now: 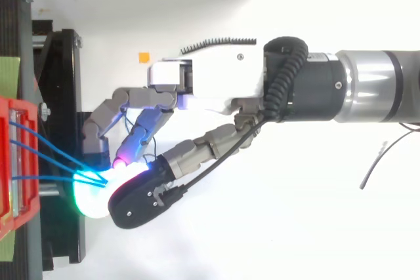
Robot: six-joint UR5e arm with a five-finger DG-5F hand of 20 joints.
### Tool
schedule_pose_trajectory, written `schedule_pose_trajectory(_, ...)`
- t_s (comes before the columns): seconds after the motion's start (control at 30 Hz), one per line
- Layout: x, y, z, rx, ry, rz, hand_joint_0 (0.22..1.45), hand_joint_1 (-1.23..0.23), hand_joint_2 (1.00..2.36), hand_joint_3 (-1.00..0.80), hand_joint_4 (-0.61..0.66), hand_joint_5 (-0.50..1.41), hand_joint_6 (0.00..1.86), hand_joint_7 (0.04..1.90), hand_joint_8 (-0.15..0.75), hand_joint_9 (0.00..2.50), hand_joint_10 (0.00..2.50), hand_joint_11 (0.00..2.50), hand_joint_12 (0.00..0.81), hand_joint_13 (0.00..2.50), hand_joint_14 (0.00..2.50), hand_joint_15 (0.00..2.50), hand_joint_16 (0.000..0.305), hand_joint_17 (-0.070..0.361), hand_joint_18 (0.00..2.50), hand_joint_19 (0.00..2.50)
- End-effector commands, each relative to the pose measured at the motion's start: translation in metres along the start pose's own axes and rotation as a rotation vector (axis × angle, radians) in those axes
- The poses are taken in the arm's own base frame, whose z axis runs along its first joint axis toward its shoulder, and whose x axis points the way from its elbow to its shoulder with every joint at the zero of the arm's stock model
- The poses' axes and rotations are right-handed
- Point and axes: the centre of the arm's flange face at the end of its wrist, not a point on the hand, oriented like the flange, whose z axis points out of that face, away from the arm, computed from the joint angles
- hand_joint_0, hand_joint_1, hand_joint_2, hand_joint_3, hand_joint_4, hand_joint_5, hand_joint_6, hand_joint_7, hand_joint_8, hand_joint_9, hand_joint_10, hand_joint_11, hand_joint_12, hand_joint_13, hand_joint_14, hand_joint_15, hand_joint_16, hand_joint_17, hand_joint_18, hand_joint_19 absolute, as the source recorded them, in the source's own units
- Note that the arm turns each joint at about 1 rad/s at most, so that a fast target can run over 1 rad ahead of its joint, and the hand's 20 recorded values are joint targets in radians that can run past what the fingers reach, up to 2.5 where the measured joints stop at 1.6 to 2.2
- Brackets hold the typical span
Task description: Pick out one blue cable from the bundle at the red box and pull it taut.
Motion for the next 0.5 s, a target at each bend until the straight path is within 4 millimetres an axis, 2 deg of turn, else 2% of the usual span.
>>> schedule_pose_trajectory(0.0, -0.007, 0.007, -0.001, 0.033, 0.009, -0.001, 0.59, -0.70, 1.01, -0.30, 0.01, -0.15, 0.93, 0.75, 0.283, 1.00, 0.03, 0.72, 0.340, 0.88, 0.02, 0.54, 0.046, 0.103, 0.72, 0.56)
schedule_pose_trajectory(0.47, -0.012, 0.019, 0.000, 0.028, 0.008, -0.013, 0.64, -0.75, 1.00, -0.44, -0.03, -0.15, 0.95, 0.74, 0.284, 1.05, 0.03, 0.74, 0.338, 0.92, 0.02, 0.55, 0.045, 0.101, 0.77, 0.56)
